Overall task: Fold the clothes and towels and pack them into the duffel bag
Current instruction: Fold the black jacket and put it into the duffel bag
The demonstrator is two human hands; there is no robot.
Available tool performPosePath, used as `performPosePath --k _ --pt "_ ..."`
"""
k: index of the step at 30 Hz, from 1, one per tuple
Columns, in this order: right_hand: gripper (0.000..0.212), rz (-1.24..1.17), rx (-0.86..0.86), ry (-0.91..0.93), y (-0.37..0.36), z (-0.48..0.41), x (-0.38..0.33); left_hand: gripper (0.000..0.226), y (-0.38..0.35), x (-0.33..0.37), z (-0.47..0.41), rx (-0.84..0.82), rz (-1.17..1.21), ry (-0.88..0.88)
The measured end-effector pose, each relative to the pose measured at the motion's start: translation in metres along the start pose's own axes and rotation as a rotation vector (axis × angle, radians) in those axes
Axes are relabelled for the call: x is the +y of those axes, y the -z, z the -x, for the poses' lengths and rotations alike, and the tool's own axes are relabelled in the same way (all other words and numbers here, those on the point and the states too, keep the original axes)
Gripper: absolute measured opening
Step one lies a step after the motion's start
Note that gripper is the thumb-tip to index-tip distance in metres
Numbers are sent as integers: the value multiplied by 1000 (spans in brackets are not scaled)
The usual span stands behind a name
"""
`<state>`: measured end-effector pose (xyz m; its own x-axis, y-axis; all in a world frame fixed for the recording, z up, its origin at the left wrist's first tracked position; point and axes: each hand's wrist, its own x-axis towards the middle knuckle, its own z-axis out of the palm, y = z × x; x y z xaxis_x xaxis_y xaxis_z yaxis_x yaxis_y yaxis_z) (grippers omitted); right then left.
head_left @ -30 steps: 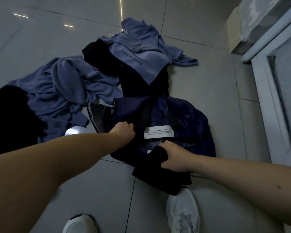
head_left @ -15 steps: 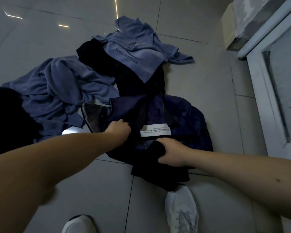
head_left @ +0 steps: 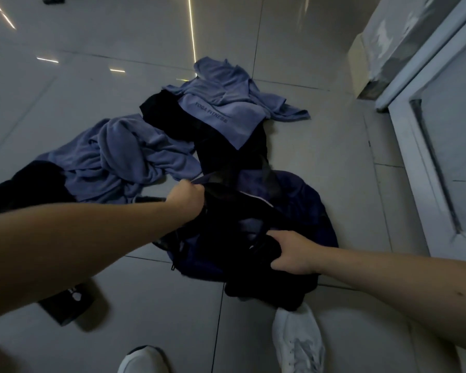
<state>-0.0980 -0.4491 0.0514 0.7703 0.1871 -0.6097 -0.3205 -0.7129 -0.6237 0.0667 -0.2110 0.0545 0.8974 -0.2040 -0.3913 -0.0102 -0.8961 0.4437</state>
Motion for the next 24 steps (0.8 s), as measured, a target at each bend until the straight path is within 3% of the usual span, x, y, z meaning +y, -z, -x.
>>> performPosePath --k 4,6,10,11,14,15,19,24 --pt "27 81 -72 -14 7 -5 -10 29 -21 -14 7 -73 -186 119" --pt "31 112 -104 -36 17 -15 -19 28 -25 -18 7 -64 -54 142" --pt "40 100 -109 -106 43 -41 -36 29 -30 -34 7 -49 -318 54" --pt "39 88 -82 -123 50 -48 -40 32 -30 -37 6 -54 -270 55" --pt "32 23 30 -154 72 -66 -50 19 -30 -37 5 62 303 79" --pt "28 -12 65 -162 78 -72 -51 13 -30 -39 7 145 296 28" --pt "18 -81 159 -204 85 -89 -53 24 -25 -40 19 32 -105 -317" --pt "16 -95 168 -186 80 -97 -52 41 -24 -50 12 48 -491 -783"
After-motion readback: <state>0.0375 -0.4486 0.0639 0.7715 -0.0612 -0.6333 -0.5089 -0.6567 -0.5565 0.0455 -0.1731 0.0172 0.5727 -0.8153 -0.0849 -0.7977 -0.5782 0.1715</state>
